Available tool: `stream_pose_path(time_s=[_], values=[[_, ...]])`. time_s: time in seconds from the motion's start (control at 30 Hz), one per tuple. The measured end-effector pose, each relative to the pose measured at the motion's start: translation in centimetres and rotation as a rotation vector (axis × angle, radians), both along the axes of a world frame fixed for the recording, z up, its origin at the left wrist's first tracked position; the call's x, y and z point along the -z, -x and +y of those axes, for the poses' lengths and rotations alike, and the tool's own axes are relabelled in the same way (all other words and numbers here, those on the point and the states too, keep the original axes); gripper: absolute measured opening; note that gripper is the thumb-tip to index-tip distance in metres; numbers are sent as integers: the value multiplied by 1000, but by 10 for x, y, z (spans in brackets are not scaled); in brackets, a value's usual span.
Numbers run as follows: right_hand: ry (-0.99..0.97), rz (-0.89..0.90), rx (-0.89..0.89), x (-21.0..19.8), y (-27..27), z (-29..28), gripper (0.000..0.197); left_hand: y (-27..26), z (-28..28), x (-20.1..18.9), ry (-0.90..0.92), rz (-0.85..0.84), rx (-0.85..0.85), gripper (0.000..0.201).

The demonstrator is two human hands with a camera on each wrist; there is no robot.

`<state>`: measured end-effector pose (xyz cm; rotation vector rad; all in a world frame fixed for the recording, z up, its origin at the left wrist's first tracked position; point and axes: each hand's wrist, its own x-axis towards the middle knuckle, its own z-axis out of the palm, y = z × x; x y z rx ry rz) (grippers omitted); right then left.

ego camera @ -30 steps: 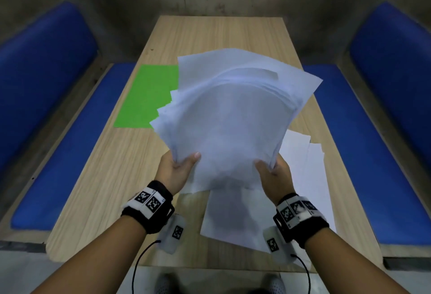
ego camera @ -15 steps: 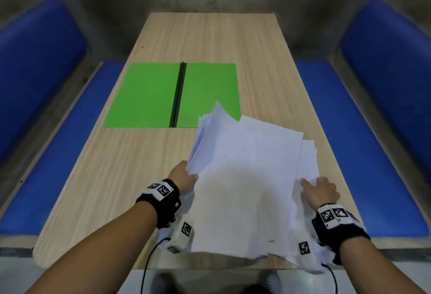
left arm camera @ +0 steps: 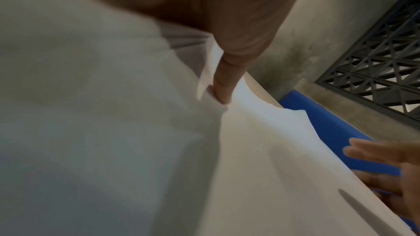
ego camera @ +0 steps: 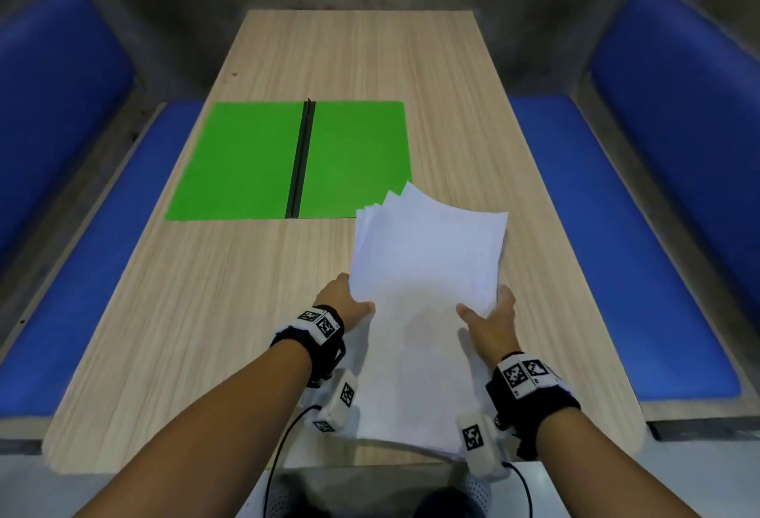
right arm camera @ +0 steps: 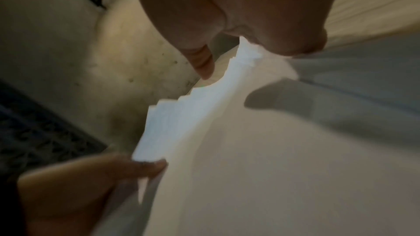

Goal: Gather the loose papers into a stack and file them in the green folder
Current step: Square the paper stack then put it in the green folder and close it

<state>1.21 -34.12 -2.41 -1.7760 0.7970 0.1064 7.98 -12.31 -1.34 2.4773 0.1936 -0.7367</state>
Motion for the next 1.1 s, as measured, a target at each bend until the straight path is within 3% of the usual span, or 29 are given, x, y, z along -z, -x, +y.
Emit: stream_pose_path(time_s=[0.1, 0.27, 0.37, 0.47, 0.53, 0.6, 0.7, 0.8, 0.87, 0.97, 1.1], values=[[-160, 5, 175, 0, -7, -5, 81, -1, 4, 0, -162, -31, 59, 62], [-145, 132, 109, -5, -16, -5, 46, -1, 6, 0, 200, -41, -51, 54], [3, 144, -13, -9, -20, -3, 40, 2, 10, -2, 325, -51, -113, 44], [49, 122, -59, -11, -22, -3, 39, 5, 13, -2, 467, -57, -191, 40], [-9, 109, -16, -9, -24, -5, 40, 5, 18, 2, 515, -60, -208, 48], [-79, 116, 0, -8, -26, -5, 48, 7, 19, 1, 563, -56, -213, 41], [-119, 150, -67, -4, -29, -2, 70, 6, 19, -2, 607, -10, -252, 26], [-60, 137, -125, -4, -30, 4, 63, 6, 19, -4, 542, 61, -229, 29], [7, 86, -196, -9, -29, 7, 42, 5, 19, -4, 441, 33, -176, 33], [40, -59, -198, -26, -28, 7, 40, 7, 24, -10, 410, -102, -148, 35], [-39, -366, -122, -72, -34, 12, 40, 11, 31, -44, 615, -374, -246, 38]])
